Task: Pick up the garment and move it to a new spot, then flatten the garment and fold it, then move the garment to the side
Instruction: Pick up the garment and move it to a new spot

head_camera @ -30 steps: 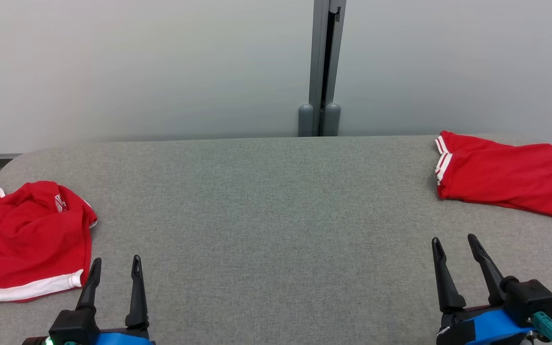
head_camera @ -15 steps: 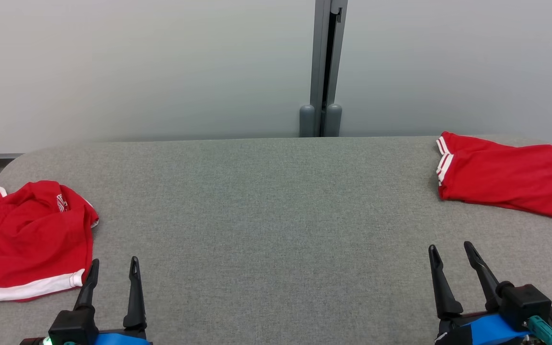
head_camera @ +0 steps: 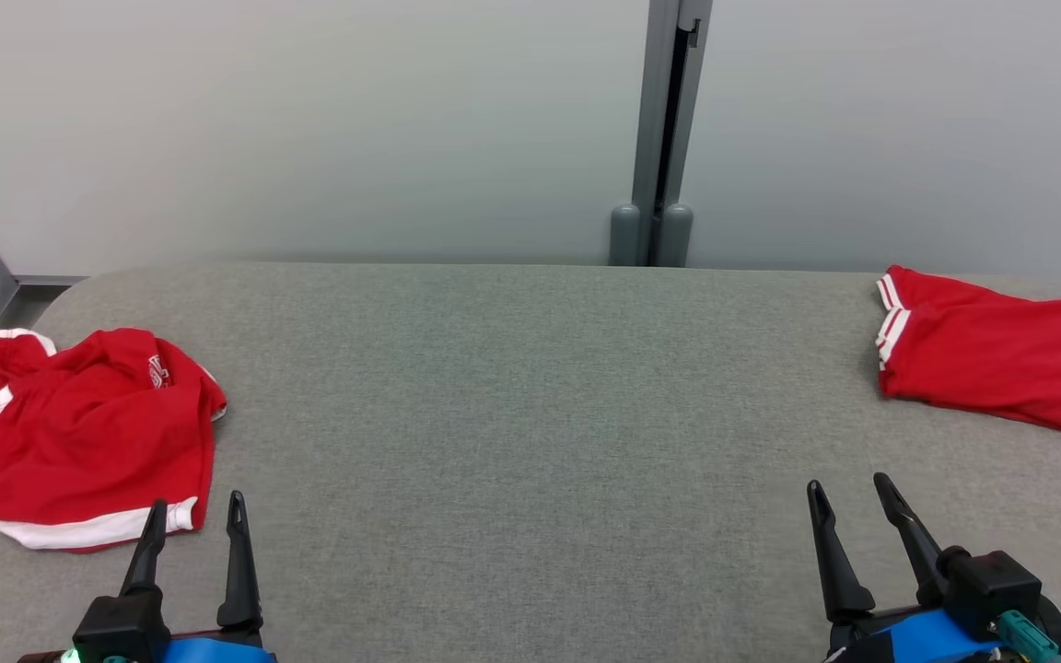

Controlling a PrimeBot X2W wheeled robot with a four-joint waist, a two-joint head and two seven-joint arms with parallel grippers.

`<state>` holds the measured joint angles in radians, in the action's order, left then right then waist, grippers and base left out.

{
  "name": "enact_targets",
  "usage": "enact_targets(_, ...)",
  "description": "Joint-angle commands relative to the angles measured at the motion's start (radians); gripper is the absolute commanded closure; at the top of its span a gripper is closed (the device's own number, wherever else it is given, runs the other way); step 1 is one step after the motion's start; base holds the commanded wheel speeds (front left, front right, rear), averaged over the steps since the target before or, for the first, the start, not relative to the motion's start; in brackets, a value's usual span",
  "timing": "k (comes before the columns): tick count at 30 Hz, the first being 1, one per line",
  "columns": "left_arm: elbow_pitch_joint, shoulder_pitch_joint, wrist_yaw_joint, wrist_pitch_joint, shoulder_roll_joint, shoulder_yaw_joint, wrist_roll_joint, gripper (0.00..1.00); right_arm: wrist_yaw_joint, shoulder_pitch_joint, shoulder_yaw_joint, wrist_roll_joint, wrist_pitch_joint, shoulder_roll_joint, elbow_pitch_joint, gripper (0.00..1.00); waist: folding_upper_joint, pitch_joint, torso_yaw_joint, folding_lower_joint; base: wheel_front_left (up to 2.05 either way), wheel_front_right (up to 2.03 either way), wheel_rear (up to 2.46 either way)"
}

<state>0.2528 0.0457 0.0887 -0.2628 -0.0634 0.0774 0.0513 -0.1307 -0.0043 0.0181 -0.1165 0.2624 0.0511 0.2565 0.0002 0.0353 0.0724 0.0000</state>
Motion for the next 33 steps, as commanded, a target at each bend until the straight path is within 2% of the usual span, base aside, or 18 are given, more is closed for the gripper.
enact_targets(1,-0.001,-0.015,-0.003,-0.003,-0.008,0.003,-0.002,0.00,0.000,0.013,0.002,-0.012,0.003,-0.001,0.001,0.00,-0.0002,-0.005,0.013,0.0000,0.00,0.00,0.00)
enact_targets(18,-0.029,-0.024,-0.031,-0.003,-0.021,0.042,0.006,0.00,0.000,-0.004,0.030,-0.036,0.003,0.000,0.016,0.00,-0.0002,-0.031,0.228,0.0000,0.00,0.00,0.00)
enact_targets(24,-0.020,-0.043,-0.026,-0.003,-0.029,0.054,0.013,0.00,0.000,-0.013,0.027,-0.029,0.003,0.000,0.021,0.00,-0.0002,-0.045,0.310,0.0000,0.00,0.00,0.00)
enact_targets(33,-0.022,-0.031,-0.036,-0.003,-0.030,0.078,0.025,0.00,0.000,-0.034,0.029,-0.015,0.003,0.000,0.025,0.00,-0.0002,-0.065,0.388,0.0000,0.00,0.00,0.00)
